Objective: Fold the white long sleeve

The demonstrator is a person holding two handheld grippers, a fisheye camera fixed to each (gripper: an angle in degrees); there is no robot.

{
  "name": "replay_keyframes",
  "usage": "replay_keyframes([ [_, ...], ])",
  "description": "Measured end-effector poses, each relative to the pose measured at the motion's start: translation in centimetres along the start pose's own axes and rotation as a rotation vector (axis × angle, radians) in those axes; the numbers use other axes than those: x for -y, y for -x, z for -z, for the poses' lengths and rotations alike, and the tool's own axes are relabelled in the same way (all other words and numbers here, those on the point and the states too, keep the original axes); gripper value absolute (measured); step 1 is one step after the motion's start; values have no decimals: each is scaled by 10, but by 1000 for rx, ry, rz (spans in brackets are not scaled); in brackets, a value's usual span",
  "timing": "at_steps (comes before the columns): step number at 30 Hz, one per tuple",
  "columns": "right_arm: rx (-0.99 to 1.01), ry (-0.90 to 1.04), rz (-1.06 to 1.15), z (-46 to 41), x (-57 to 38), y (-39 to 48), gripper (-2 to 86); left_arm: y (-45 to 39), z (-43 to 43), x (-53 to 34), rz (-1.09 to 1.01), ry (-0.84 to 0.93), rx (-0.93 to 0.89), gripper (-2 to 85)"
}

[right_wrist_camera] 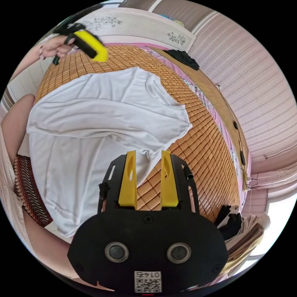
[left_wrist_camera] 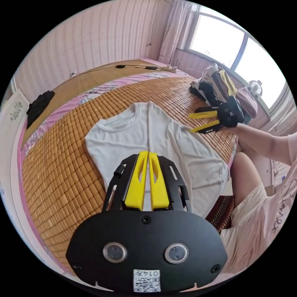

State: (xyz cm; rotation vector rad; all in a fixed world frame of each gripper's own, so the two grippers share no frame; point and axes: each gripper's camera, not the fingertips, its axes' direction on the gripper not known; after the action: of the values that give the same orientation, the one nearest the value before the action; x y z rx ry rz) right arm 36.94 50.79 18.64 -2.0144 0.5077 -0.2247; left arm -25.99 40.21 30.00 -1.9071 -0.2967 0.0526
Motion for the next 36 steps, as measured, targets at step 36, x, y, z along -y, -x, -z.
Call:
replay_keyframes([
  [36, 224, -176, -352, -12, -99, -201, 89, 99, -132, 222, -103, 150, -97, 71],
])
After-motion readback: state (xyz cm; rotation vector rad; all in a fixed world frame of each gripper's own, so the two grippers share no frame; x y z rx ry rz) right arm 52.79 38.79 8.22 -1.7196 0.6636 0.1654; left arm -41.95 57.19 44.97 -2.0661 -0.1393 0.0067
